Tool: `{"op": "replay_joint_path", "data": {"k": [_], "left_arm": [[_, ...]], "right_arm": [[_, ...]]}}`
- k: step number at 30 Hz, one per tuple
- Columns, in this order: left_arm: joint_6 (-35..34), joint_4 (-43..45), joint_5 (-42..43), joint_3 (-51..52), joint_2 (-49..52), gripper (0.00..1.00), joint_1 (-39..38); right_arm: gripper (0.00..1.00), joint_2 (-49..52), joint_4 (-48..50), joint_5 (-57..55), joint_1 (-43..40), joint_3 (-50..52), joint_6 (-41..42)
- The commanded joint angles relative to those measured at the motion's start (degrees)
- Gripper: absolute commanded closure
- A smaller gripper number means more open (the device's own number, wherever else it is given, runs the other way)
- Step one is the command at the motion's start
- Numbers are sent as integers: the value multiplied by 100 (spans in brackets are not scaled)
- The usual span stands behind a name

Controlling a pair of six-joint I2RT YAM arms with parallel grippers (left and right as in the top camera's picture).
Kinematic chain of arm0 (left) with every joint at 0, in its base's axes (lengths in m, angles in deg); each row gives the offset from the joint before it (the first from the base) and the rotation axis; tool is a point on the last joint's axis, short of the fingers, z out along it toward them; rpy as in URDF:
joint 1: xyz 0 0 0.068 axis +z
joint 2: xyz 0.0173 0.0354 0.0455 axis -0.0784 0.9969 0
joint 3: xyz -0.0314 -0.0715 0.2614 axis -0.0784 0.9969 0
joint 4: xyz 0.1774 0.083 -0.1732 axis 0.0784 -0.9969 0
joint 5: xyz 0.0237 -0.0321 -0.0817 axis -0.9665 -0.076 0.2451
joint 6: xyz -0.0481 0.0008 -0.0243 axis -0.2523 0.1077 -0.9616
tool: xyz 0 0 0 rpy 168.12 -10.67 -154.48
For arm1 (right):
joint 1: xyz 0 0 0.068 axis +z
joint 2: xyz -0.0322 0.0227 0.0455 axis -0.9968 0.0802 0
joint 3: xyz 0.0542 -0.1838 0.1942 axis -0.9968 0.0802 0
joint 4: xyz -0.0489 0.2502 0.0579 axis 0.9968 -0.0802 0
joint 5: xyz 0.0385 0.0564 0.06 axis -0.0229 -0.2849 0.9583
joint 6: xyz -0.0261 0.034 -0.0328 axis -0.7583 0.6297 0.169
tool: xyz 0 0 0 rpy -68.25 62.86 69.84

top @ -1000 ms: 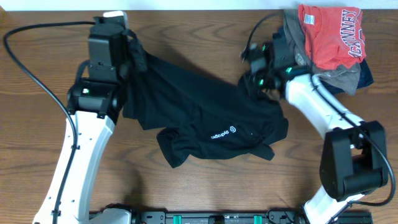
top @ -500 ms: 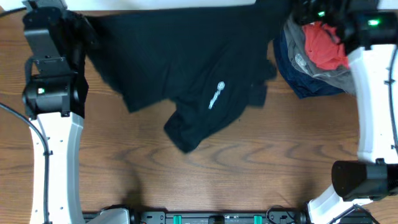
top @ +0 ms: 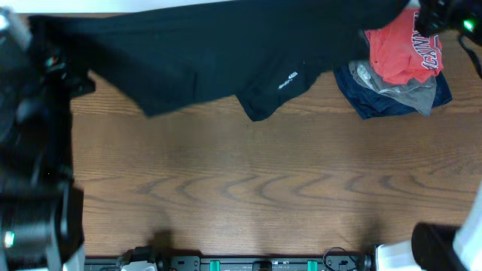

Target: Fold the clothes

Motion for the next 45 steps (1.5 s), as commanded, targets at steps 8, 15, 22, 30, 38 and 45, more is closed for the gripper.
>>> {"op": "replay_joint_path", "data": {"k": [8, 15, 22, 30, 38, 45], "left_arm": [[247, -68, -354, -105, 389, 94, 120], [245, 146, -149, -131, 1541, 94, 120], [247, 1547, -149, -393, 2730, 94, 155], [446, 2271, -144, -1029, 2983, 94, 186], [442, 629, 358, -1062, 3001, 94, 179], [442, -1989, 376, -981, 3053, 94, 179]], "right_arm": [[99, -236, 140, -350, -131, -133, -142], [99, 634, 693, -361, 304, -133, -195], [99, 1480, 2481, -1491, 726, -133, -232], [99, 1480, 3888, -1720, 728, -186, -92], [99, 1773, 2085, -1198, 748, -166, -61], [99, 2439, -188, -898, 826, -164, -98]]}}
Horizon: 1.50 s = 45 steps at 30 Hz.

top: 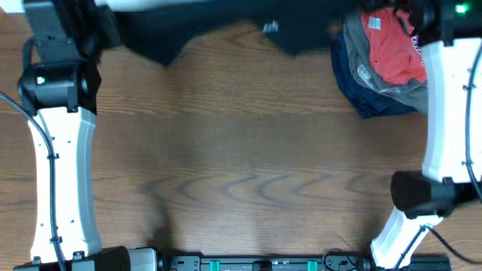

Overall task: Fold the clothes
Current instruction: 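Lower the shirt toward the front, folding it over with both grippers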

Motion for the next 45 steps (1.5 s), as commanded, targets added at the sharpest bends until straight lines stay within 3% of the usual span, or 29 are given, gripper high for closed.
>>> {"op": "replay_joint_path", "data": {"k": [1, 8, 18, 25, 38, 45], "left_arm": [[101, -782, -68, 11, 33, 94, 81], [-240, -2461, -28, 173, 50, 94, 81], [-254, -3674, -31, 599, 46, 94, 81], [-522, -3895, -33, 1152, -144, 94, 81], [-1239, -3383, -35, 3051, -1532, 94, 81], [-1338, -3115, -31, 3556, -1589, 94, 81]], "right_arm": [[99, 356, -577, 129, 31, -33, 7], [99, 494, -1937, 426, 76, -33, 24], [99, 494, -3488, 162, 374, -28, 319], [99, -33, -3442, -745, 678, 907, 1213], [99, -2214, -1799, -999, 778, 5366, 2236], [99, -2312, -1189, -896, 785, 6078, 2253]]}}
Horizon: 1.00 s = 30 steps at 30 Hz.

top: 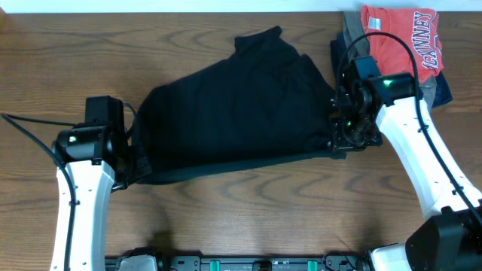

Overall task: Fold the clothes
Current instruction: 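Lower the shirt toward the front, folding it over with both grippers, then release the folded shirt and raise both grippers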

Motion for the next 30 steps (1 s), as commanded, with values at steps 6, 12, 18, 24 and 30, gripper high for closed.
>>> {"op": "replay_joint_path", "data": {"k": [6, 12, 18, 24, 30], "left_arm": [[-437, 579, -48, 243, 144, 94, 46], [-470, 1285, -55, 317, 297, 94, 46], [-501, 1652, -72, 450, 678, 94, 48], [-612, 1921, -313, 490, 1300, 94, 50], [-627, 2391, -376, 490, 1869, 94, 50]], "right_arm": [[99, -76, 1217, 4, -44, 146, 33], [99, 81, 2199, 352, -48, 146, -219], [99, 516, 2955, 459, -35, 146, -433], [99, 1036, 3919, 605, -15, 144, -614], [99, 1425, 4695, 608, -15, 144, -841]]}}
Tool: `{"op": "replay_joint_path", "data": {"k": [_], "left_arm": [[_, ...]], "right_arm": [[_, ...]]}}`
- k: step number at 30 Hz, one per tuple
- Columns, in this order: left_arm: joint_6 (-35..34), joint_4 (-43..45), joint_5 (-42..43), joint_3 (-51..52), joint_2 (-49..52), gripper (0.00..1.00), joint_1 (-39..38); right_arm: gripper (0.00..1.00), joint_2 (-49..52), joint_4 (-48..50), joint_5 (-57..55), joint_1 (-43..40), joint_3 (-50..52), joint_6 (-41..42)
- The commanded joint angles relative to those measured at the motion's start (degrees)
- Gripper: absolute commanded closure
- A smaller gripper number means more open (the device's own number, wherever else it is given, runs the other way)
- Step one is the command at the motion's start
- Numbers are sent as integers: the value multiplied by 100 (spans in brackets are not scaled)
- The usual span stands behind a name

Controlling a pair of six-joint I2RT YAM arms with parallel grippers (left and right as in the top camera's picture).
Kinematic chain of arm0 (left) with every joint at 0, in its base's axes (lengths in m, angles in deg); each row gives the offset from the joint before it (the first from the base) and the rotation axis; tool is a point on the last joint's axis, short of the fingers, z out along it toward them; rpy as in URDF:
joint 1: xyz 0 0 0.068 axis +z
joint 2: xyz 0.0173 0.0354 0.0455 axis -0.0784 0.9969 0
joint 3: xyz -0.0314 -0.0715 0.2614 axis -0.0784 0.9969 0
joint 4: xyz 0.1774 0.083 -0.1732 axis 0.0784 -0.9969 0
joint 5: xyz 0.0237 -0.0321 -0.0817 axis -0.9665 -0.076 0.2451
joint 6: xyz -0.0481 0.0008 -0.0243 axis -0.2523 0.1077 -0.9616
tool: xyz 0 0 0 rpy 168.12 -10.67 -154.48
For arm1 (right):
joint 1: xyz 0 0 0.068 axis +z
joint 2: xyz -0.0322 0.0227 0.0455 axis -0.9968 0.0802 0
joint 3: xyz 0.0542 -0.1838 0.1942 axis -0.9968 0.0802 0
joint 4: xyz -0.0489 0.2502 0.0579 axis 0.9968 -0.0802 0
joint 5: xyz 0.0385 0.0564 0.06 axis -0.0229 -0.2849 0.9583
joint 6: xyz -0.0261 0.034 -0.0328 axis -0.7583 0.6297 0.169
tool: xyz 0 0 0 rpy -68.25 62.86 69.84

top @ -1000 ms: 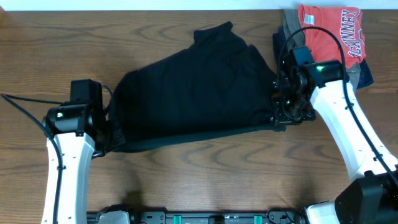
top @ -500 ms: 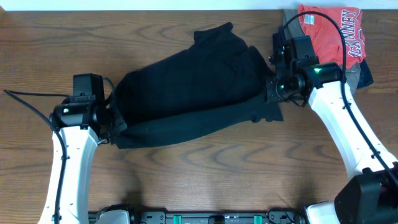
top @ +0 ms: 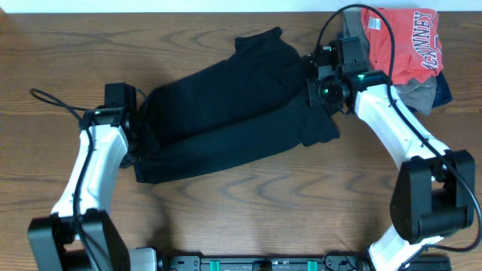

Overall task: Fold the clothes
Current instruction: 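Release the folded shirt and raise both grippers, then grasp the back corners of the folded black shirt with both grippers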

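A black garment [top: 226, 113] lies flat across the middle of the wooden table [top: 241, 218], slanting from lower left to upper right. A crease runs along its length, with a narrower band of cloth on the near side. My left gripper [top: 140, 137] is at the garment's left edge, its fingers in the cloth. My right gripper [top: 310, 89] is at the upper right edge, near the collar end, also pressed into the cloth. Both look shut on the fabric, though the dark fingers blend with it.
A pile of other clothes sits at the back right corner: a red shirt [top: 407, 38] with white lettering on top, grey cloth [top: 418, 94] and navy cloth [top: 443, 89] beneath. The right arm's cable loops over that pile. The table's back edge runs along the top.
Both grippers have moved from the garment's near edge toward the back of the table. The cloth now shows a lengthwise fold, and its right end has drawn in toward the collar.
The black garment was first stretched along the back of the table, then held higher at the far edge between both arms. By a second ago it was spread flat mid-table with a gripper at each near corner. Now its near part is doubled over.
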Motion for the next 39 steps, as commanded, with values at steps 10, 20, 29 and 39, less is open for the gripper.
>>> {"op": "replay_joint_path", "data": {"k": [10, 20, 29, 39], "left_arm": [[-92, 820, -170, 42, 741, 72, 46], [396, 802, -170, -420, 695, 25, 46], [1779, 1165, 306, -1534, 693, 25, 72], [2601, 1956, 905, -2389, 2238, 25, 267]], "right_arm": [[91, 496, 514, 4, -9, -22, -361], [46, 479, -365, -17, -26, -1043, -820], [49, 481, -1410, -188, -9, -2846, -1416], [52, 730, -894, -227, -9, -2865, -1519]]}}
